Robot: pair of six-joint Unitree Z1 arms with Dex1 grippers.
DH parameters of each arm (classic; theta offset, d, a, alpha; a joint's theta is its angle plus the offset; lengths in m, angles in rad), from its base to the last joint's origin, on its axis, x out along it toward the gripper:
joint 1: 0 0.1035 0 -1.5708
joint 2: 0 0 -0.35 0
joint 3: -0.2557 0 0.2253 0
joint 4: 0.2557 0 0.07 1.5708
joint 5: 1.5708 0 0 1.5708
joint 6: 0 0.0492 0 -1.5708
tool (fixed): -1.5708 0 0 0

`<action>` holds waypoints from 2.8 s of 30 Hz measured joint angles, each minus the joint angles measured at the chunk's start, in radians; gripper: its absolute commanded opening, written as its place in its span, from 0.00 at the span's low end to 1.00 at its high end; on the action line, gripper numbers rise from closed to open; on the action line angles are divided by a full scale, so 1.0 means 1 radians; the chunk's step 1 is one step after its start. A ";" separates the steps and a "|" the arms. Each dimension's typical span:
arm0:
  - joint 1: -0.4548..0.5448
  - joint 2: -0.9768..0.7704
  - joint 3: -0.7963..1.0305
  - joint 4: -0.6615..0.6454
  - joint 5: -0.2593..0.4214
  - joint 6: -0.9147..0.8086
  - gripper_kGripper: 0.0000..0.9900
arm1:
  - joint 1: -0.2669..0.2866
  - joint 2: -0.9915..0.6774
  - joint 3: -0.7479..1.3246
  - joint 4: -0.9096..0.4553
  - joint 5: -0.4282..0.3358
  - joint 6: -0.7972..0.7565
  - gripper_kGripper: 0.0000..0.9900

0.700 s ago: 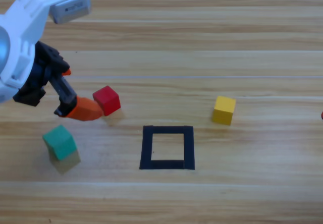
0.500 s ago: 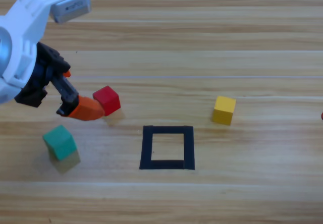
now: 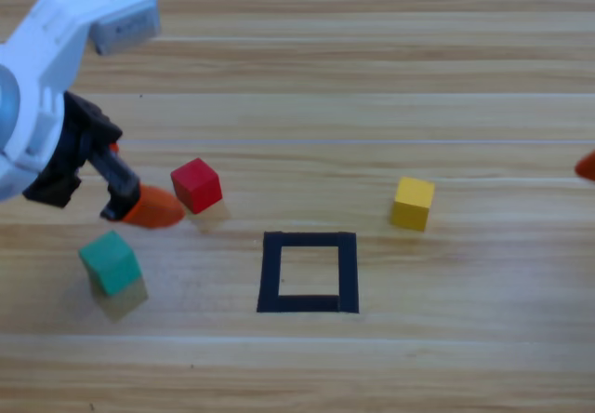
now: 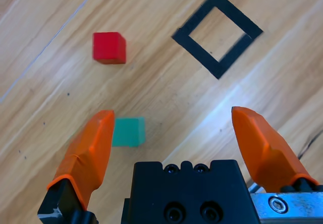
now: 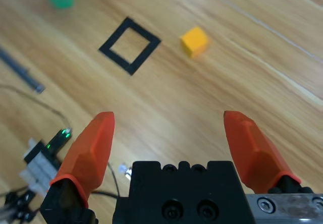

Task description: Stack the blocks in the rectangular block: red at the bottom, yellow in the middle, green on top

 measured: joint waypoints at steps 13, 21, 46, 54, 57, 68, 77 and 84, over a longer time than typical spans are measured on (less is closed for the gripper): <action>0.006 0.076 -0.166 0.020 0.180 -0.705 0.96 | -0.011 0.205 -0.021 -0.062 -0.132 0.455 0.97; 0.034 0.245 -0.440 0.244 0.203 -0.960 0.94 | -0.056 0.475 -0.279 0.059 -0.122 0.650 0.99; 0.152 0.582 -0.729 0.498 0.051 -1.323 0.94 | -0.155 1.059 -0.709 0.243 -0.020 0.823 0.95; 0.186 0.653 -0.729 0.498 0.048 -1.366 0.94 | -0.156 1.094 -0.722 0.247 -0.017 0.824 0.82; 0.196 0.676 -0.729 0.498 0.029 -1.380 0.94 | -0.156 1.095 -0.722 0.264 -0.017 0.824 0.58; 0.222 0.794 -0.729 0.470 -0.035 -1.396 0.94 | -0.158 1.093 -0.726 0.303 0.010 0.576 0.05; 0.232 0.846 -0.729 0.412 -0.037 -1.396 0.94 | -0.158 1.057 -0.703 0.378 0.028 0.493 0.05; 0.249 0.861 -0.731 0.387 -0.037 -1.378 0.91 | -0.159 0.879 -0.636 0.380 0.054 0.444 0.05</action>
